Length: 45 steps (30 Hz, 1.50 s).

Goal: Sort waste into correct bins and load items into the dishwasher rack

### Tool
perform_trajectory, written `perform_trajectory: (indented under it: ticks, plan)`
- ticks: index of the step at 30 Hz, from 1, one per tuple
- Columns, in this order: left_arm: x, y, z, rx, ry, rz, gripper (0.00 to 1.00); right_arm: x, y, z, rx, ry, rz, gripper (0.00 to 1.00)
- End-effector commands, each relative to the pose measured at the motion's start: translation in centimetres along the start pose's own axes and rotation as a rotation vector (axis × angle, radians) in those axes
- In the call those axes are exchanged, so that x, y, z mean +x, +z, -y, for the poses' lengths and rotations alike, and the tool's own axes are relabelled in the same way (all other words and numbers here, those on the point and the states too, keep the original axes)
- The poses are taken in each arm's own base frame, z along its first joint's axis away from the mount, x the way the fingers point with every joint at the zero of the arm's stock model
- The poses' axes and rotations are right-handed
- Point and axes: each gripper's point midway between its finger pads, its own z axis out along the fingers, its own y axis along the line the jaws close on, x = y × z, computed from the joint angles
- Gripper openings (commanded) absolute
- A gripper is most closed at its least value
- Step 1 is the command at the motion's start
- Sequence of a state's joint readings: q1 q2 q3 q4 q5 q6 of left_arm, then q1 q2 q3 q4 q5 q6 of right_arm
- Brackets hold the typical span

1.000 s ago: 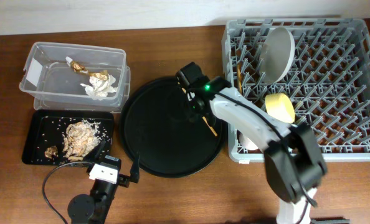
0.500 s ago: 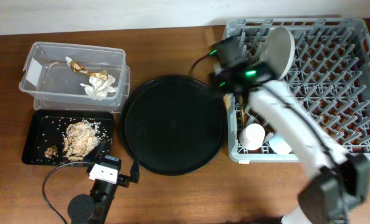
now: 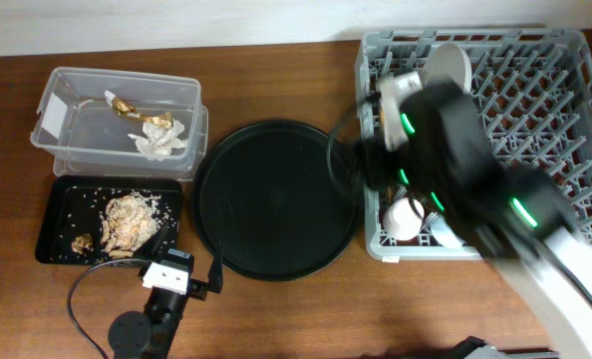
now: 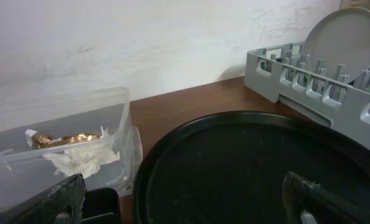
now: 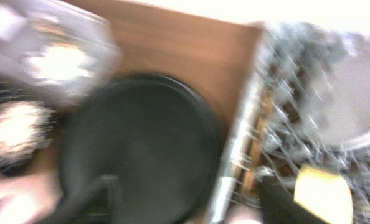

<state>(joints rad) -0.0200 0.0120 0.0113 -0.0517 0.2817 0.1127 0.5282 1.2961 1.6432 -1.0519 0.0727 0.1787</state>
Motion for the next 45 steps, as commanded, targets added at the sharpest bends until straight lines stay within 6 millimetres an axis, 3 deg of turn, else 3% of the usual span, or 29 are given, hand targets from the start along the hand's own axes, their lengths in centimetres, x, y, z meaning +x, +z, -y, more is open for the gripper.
perform_trajectory:
  ticks: [1, 2, 3, 6, 8, 11, 13, 16, 20, 22, 27, 29, 45]
  plan:
    - [0.1, 0.0, 0.1, 0.009, 0.008, -0.003, 0.99, -0.1, -6.6, -3.9, -0.136, -0.088, 0.132, 0.99]
    - [0.1, 0.0, 0.1, 0.009, 0.008, -0.003, 0.99, 0.0, -8.2, -4.6, -0.172, -0.103, 0.163, 0.99]
    - [0.1, 0.0, 0.1, 0.009, 0.008, -0.003, 0.99, 1.8, -9.6, -4.3, -0.178, -0.119, 0.132, 0.99]
    - [0.1, 0.0, 0.1, 0.009, 0.008, -0.003, 0.99, 5.1, -12.0, -1.6, -0.107, -0.130, 0.074, 0.99]
    - [0.1, 0.0, 0.1, 0.009, 0.008, -0.003, 0.99, 4.6, -14.3, 1.6, 0.031, -0.105, 0.175, 0.98]
    - [0.1, 0.0, 0.1, 0.009, 0.008, -0.003, 0.99, 3.7, -15.6, 3.8, 0.084, -0.066, 0.317, 0.99]
    - [0.1, 0.0, 0.1, 0.009, 0.008, -0.003, 0.99, 4.4, -14.1, 4.5, 0.078, -0.100, 0.403, 0.99]
    - [0.1, 0.0, 0.1, 0.009, 0.008, -0.003, 0.99, 9.1, -8.8, 6.0, 0.087, -0.071, 0.416, 0.99]
    - [0.1, 0.0, 0.1, 0.009, 0.008, -0.003, 1.00, 17.8, -1.7, 8.8, 0.137, -0.017, 0.437, 0.99]
    - [0.1, 0.0, 0.1, 0.009, 0.008, -0.003, 0.99, 20.1, 0.4, 10.2, 0.177, 0.003, 0.448, 0.99]
    - [0.1, 0.0, 0.1, 0.009, 0.008, -0.003, 0.99, 21.4, 3.6, 11.3, 0.197, -0.010, 0.539, 0.98]
    - [0.1, 0.0, 0.1, 0.009, 0.008, -0.003, 0.99, 20.2, 3.8, 11.4, 0.198, -0.038, 0.651, 0.99]
    - [0.1, 0.0, 0.1, 0.009, 0.008, -0.003, 0.99, 20.2, 3.8, 11.5, 0.204, -0.035, 0.649, 0.99]
